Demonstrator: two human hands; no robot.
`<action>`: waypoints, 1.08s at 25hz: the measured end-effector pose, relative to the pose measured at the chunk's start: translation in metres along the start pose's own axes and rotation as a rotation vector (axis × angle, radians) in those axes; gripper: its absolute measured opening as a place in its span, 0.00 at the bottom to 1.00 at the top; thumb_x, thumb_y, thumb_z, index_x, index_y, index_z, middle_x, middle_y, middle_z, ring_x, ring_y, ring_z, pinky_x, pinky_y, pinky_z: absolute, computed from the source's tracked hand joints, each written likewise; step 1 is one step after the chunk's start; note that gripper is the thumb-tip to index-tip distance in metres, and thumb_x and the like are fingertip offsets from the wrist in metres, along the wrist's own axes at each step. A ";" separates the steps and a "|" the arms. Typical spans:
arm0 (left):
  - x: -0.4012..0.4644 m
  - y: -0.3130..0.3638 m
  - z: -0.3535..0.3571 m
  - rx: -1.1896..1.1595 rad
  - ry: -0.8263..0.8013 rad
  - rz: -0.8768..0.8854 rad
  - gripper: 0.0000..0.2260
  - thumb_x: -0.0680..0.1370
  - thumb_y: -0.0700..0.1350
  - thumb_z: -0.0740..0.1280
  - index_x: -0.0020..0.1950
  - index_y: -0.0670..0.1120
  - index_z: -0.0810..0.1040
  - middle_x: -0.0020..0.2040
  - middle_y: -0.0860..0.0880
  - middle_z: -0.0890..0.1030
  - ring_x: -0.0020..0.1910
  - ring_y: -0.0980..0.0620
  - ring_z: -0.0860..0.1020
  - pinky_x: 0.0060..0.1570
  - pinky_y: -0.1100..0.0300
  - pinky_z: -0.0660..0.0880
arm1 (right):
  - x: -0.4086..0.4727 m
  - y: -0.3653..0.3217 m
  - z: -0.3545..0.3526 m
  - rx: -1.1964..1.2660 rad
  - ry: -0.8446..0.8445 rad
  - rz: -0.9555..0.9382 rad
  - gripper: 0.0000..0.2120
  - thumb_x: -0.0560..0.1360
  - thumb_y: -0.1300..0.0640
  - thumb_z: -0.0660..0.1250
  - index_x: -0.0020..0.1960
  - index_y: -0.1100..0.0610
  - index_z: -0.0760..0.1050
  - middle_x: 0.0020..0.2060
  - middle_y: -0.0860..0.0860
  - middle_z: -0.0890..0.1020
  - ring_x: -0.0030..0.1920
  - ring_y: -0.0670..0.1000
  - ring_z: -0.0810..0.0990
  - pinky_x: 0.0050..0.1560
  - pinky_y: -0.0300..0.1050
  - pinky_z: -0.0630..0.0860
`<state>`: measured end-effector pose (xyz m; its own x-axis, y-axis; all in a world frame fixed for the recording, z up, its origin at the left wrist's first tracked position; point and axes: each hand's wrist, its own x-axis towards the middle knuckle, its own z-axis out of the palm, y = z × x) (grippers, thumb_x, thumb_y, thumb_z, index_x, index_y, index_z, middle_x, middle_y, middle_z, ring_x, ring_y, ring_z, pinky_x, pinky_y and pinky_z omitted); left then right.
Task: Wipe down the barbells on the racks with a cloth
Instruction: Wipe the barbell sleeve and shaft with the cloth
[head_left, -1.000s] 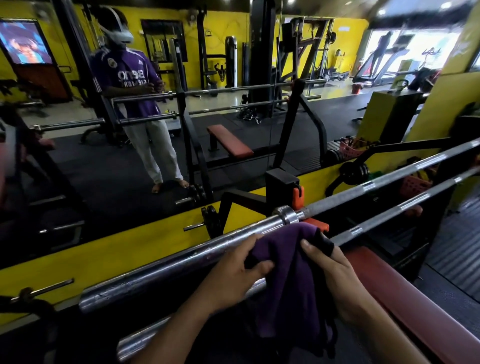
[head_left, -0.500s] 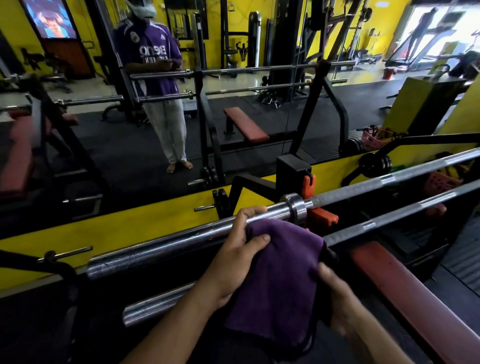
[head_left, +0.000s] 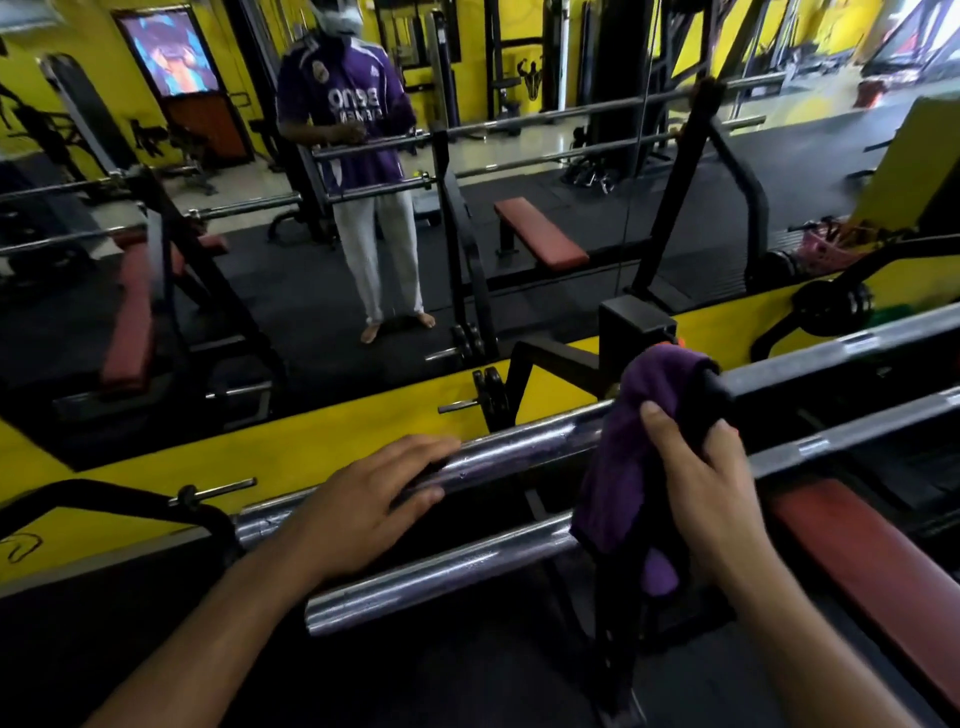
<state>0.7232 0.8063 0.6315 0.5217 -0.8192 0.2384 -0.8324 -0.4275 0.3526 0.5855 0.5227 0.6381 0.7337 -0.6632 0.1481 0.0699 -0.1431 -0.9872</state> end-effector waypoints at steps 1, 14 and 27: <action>-0.008 -0.012 -0.004 0.031 -0.050 0.035 0.22 0.84 0.59 0.55 0.79 0.61 0.62 0.76 0.69 0.61 0.74 0.67 0.64 0.68 0.60 0.70 | 0.009 0.003 0.010 -0.179 -0.026 -0.088 0.08 0.80 0.49 0.67 0.49 0.54 0.77 0.43 0.51 0.83 0.46 0.49 0.81 0.47 0.54 0.78; -0.023 -0.080 -0.008 0.164 -0.118 0.366 0.24 0.85 0.51 0.52 0.82 0.55 0.58 0.82 0.61 0.54 0.79 0.62 0.54 0.71 0.68 0.61 | 0.028 -0.003 0.054 -0.662 0.282 -0.379 0.25 0.74 0.62 0.65 0.71 0.57 0.70 0.67 0.56 0.74 0.69 0.56 0.70 0.71 0.53 0.66; -0.034 -0.103 -0.013 0.192 -0.274 0.441 0.30 0.85 0.47 0.57 0.83 0.52 0.43 0.82 0.59 0.36 0.81 0.58 0.40 0.77 0.52 0.60 | 0.035 0.017 0.096 -1.210 0.044 -0.301 0.22 0.73 0.39 0.56 0.51 0.52 0.81 0.50 0.55 0.85 0.58 0.56 0.80 0.68 0.54 0.67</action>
<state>0.7935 0.8834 0.5991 0.0695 -0.9949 0.0732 -0.9935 -0.0624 0.0949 0.6774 0.5674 0.6212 0.7716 -0.5076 0.3834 -0.4527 -0.8616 -0.2295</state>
